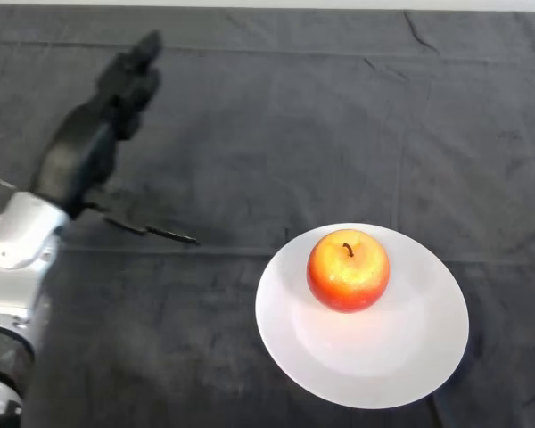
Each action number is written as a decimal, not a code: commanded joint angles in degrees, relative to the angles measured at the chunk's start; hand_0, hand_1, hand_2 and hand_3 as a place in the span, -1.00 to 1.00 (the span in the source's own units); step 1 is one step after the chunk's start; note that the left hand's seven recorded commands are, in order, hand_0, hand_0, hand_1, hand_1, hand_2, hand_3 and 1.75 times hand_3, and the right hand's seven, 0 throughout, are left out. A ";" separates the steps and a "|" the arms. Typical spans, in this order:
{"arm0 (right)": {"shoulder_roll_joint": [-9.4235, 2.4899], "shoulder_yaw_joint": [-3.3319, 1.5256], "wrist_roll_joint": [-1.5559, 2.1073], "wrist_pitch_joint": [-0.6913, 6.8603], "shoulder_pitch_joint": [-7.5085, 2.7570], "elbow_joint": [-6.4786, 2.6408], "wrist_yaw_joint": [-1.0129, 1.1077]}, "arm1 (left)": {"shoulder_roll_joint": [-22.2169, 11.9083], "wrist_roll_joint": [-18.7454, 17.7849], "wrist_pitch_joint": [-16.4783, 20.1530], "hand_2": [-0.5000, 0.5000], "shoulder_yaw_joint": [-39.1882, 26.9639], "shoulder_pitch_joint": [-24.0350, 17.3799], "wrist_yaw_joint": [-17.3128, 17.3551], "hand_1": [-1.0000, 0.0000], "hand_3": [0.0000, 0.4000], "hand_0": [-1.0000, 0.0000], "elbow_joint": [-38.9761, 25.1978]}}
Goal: Move the apple to the plate
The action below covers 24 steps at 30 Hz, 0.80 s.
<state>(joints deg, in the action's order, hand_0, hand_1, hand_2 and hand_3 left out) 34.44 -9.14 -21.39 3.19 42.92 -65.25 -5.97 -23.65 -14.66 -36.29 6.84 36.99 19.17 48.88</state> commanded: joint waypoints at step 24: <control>0.30 0.60 0.34 -0.12 -1.56 -0.87 0.27 | -10.64 -2.04 -6.74 0.00 -14.21 -1.45 -0.87 1.00 -1.00 1.00 15.89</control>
<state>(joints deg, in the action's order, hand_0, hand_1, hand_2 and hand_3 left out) 34.40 -9.15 -21.39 3.16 42.92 -65.29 -5.97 -31.15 -15.20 -42.24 -6.23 36.83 18.89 63.38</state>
